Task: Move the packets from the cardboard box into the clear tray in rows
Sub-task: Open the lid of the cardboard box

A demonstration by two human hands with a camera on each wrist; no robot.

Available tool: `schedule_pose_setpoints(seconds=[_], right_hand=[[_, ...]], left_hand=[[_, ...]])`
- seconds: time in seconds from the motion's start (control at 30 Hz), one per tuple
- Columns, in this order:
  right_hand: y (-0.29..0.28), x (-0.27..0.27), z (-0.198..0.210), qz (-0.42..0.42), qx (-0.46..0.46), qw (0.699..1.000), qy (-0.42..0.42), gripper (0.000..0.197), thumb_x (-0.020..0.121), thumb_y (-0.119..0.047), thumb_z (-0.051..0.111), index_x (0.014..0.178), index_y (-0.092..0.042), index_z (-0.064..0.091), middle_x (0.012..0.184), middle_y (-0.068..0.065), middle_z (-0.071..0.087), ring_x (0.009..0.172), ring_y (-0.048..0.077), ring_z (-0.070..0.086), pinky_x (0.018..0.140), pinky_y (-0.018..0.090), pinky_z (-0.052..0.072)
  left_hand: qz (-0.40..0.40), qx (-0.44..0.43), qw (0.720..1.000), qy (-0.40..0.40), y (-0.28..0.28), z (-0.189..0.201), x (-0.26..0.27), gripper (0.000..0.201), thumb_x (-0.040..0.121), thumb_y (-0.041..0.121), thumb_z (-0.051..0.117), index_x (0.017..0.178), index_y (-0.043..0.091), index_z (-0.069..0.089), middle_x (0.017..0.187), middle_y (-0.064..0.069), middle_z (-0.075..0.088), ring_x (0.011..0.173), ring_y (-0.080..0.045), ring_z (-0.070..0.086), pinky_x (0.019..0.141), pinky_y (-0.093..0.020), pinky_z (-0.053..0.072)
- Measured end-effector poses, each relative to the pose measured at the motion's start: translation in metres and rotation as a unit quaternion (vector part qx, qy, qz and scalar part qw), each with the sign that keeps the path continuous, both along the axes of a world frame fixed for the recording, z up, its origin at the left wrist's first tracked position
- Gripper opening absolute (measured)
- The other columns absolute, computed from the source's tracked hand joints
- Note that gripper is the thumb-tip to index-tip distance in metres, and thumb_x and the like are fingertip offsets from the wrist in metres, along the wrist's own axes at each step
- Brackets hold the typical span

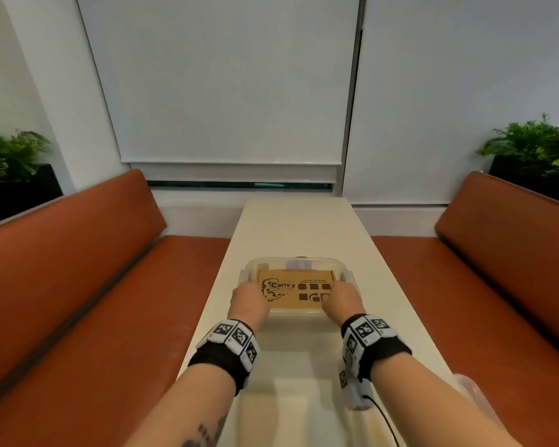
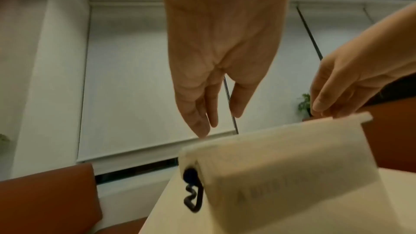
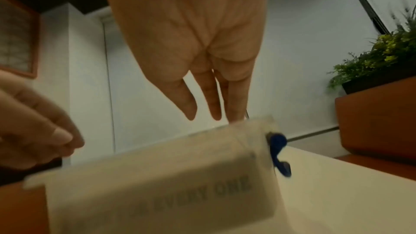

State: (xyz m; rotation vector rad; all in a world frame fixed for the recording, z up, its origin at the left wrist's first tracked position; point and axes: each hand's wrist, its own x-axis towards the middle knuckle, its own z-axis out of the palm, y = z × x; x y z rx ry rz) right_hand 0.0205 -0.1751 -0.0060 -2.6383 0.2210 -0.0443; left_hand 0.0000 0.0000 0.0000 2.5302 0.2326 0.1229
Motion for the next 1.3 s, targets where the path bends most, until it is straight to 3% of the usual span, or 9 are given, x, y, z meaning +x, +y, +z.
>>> schedule_pose_setpoints(seconds=[0.1, 0.23, 0.33, 0.43, 0.6, 0.7, 0.9, 1.13, 1.3], right_hand=[[0.005, 0.013, -0.013, -0.005, -0.072, 0.997, 0.031, 0.027, 0.094, -0.012, 0.041, 0.115, -0.006, 0.058, 0.118, 0.011, 0.061, 0.108, 0.024, 0.06, 0.091, 0.031, 0.051], [0.008, 0.028, -0.026, -0.002, -0.127, 0.991, 0.035, 0.023, 0.092, -0.014, 0.043, 0.105, -0.011, 0.062, 0.11, 0.006, 0.065, 0.1, 0.02, 0.062, 0.08, 0.026, 0.049], [0.009, 0.042, -0.029, 0.015, -0.126, 0.99, 0.064, 0.025, 0.093, -0.014, 0.041, 0.106, -0.012, 0.063, 0.111, 0.006, 0.065, 0.103, 0.02, 0.062, 0.085, 0.028, 0.048], [0.009, 0.053, -0.03, 0.009, -0.113, 0.99, 0.09, 0.027, 0.094, -0.016, 0.039, 0.107, -0.013, 0.063, 0.114, 0.005, 0.065, 0.105, 0.021, 0.062, 0.086, 0.029, 0.047], [0.015, 0.049, -0.041, -0.084, -0.09, 0.991, 0.059, 0.04, 0.09, -0.028, 0.04, 0.125, -0.008, 0.046, 0.11, 0.007, 0.065, 0.101, 0.024, 0.062, 0.083, 0.033, 0.046], [0.014, 0.049, -0.048, -0.096, -0.089, 0.991, 0.018, 0.04, 0.089, -0.031, 0.041, 0.123, -0.01, 0.046, 0.11, 0.008, 0.064, 0.102, 0.026, 0.06, 0.084, 0.035, 0.044], [0.013, 0.05, -0.048, -0.096, -0.085, 0.992, -0.016, 0.039, 0.092, -0.033, 0.04, 0.124, -0.01, 0.042, 0.113, 0.01, 0.063, 0.105, 0.028, 0.057, 0.086, 0.037, 0.044], [0.016, 0.041, -0.047, -0.107, -0.044, 0.99, -0.086, 0.04, 0.09, -0.041, 0.046, 0.116, -0.011, 0.043, 0.106, 0.012, 0.063, 0.1, 0.029, 0.058, 0.084, 0.039, 0.046], [0.015, 0.033, -0.046, -0.109, -0.018, 0.989, -0.099, 0.051, 0.093, -0.045, 0.045, 0.126, -0.008, 0.038, 0.115, 0.016, 0.058, 0.109, 0.032, 0.052, 0.091, 0.041, 0.041]], left_hand=[[-0.004, 0.032, 0.998, 0.044, -0.002, -0.012, 0.019, 0.021, 0.094, 0.002, 0.04, 0.103, 0.004, 0.059, 0.107, -0.014, 0.06, 0.093, -0.025, 0.059, 0.077, -0.03, 0.053], [-0.036, 0.122, 0.987, 0.098, -0.007, -0.024, 0.036, 0.026, 0.093, 0.002, 0.037, 0.108, 0.004, 0.058, 0.112, -0.014, 0.059, 0.1, -0.026, 0.059, 0.082, -0.032, 0.051], [-0.047, 0.185, 0.974, 0.124, -0.011, -0.025, 0.044, 0.031, 0.094, 0.006, 0.037, 0.12, 0.008, 0.054, 0.114, -0.011, 0.062, 0.104, -0.025, 0.061, 0.083, -0.032, 0.051], [-0.04, 0.196, 0.967, 0.156, -0.017, -0.025, 0.051, 0.042, 0.095, 0.013, 0.037, 0.137, 0.009, 0.037, 0.125, -0.013, 0.057, 0.113, -0.027, 0.056, 0.09, -0.034, 0.049], [0.009, 0.132, 0.973, 0.19, -0.026, -0.026, 0.053, 0.055, 0.095, 0.021, 0.041, 0.146, 0.01, 0.023, 0.139, -0.021, 0.04, 0.127, -0.032, 0.041, 0.1, -0.038, 0.041], [0.008, 0.122, 0.976, 0.18, -0.027, -0.028, 0.052, 0.059, 0.095, 0.02, 0.039, 0.149, 0.014, 0.014, 0.143, -0.024, 0.03, 0.132, -0.034, 0.03, 0.105, -0.04, 0.034], [0.021, 0.109, 0.984, 0.136, -0.027, -0.033, 0.053, 0.054, 0.098, 0.023, 0.038, 0.147, 0.013, 0.02, 0.142, -0.023, 0.034, 0.129, -0.034, 0.031, 0.107, -0.041, 0.032], [0.062, 0.083, 0.993, 0.052, -0.025, -0.038, 0.051, 0.07, 0.099, 0.033, 0.041, 0.151, 0.009, 0.0, 0.145, -0.022, 0.032, 0.131, -0.033, 0.031, 0.109, -0.041, 0.027], [0.086, 0.057, 0.994, 0.021, -0.022, -0.038, 0.052, 0.074, 0.099, 0.035, 0.041, 0.151, 0.005, -0.003, 0.143, -0.02, 0.037, 0.13, -0.033, 0.034, 0.109, -0.042, 0.026]])
